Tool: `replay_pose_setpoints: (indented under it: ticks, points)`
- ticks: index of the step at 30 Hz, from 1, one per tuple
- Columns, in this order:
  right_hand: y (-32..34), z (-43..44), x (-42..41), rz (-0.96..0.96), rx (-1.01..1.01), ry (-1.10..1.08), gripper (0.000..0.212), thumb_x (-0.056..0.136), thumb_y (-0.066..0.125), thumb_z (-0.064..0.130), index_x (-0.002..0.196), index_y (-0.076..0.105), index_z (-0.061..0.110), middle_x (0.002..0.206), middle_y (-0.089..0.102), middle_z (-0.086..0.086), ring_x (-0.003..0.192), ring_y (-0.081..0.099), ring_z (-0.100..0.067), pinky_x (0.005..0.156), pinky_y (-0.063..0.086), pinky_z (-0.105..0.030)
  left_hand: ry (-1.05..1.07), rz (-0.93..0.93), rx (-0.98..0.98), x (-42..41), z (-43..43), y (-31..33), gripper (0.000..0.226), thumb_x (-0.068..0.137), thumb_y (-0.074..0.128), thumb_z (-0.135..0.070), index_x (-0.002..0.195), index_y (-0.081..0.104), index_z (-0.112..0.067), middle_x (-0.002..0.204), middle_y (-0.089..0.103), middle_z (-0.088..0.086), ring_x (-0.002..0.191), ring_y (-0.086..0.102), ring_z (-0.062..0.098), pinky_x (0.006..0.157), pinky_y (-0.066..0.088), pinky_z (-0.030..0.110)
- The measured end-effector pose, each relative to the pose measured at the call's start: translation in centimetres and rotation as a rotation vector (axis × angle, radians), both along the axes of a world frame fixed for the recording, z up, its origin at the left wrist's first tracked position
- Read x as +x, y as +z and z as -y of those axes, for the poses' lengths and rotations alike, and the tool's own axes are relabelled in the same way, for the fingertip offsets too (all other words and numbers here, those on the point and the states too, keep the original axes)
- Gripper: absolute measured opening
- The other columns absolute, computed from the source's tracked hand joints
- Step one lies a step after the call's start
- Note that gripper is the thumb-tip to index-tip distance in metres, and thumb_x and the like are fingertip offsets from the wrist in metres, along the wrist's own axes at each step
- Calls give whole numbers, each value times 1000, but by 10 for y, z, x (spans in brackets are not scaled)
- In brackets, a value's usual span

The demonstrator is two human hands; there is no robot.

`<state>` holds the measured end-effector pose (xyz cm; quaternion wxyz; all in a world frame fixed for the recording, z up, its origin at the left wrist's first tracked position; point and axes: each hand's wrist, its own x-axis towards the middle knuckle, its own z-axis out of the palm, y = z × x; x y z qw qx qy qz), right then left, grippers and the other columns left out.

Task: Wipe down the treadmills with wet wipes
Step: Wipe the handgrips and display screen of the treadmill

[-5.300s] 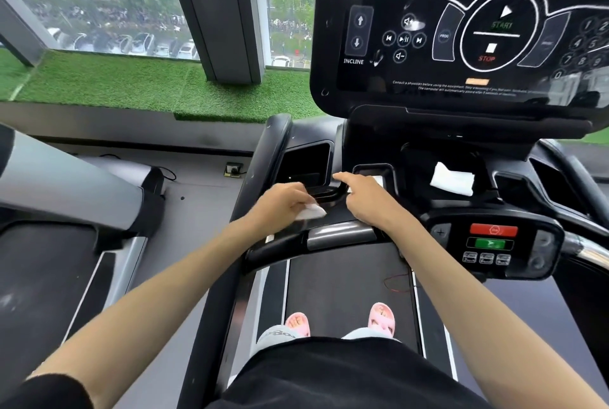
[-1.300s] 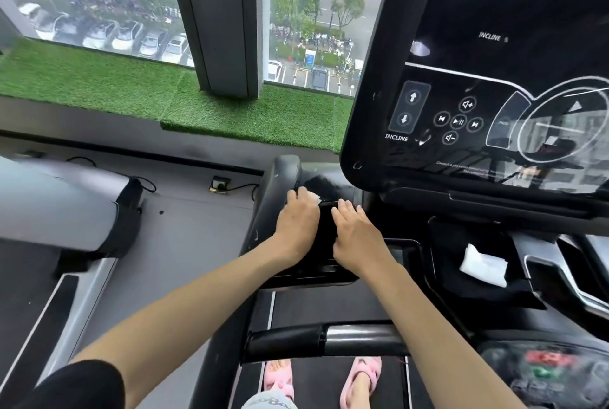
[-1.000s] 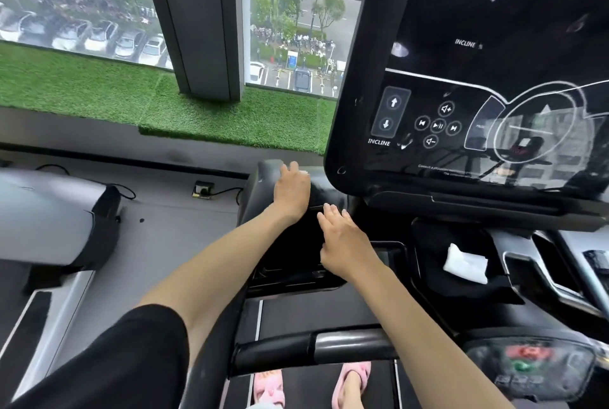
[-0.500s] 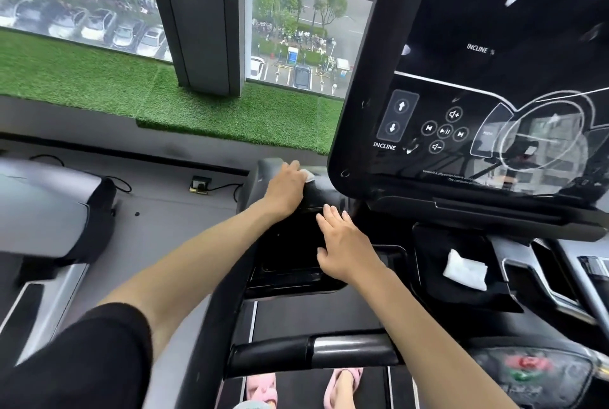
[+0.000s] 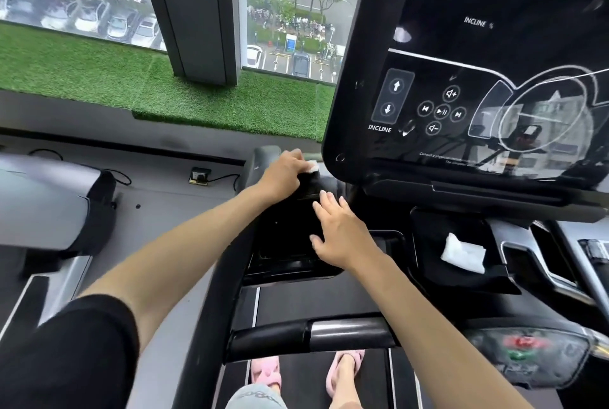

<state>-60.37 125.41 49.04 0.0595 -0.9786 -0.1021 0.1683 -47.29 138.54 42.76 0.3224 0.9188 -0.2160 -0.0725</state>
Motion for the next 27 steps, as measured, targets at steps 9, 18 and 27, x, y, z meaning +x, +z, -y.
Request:
replay_pose_setpoints:
  ticks: [9,18,27]
  points:
    - [16,0,-2,-88,34,-64,58,97,48,26,149,30,11,161,11,-2,148,10,-29,110,33,-37,246,-186,-53,-21,61,35,25,83,48,1,105,59,0,108,61,17,102,59,33,72,40,30]
    - [39,26,-45,-69,108,-145,43,100,40,18,144,44,17,152,39,-3,143,29,-24,110,32,-36,142,-141,-278,-73,48,44,22,94,51,0,104,70,7,108,66,21,109,59,28,87,38,20]
    - [48,40,-51,110,185,-284,32,97,41,21,120,62,16,118,64,-4,108,58,-26,84,47,-35,137,-163,-264,-115,41,40,19,90,64,-7,106,72,-1,107,71,9,102,61,11,76,34,1]
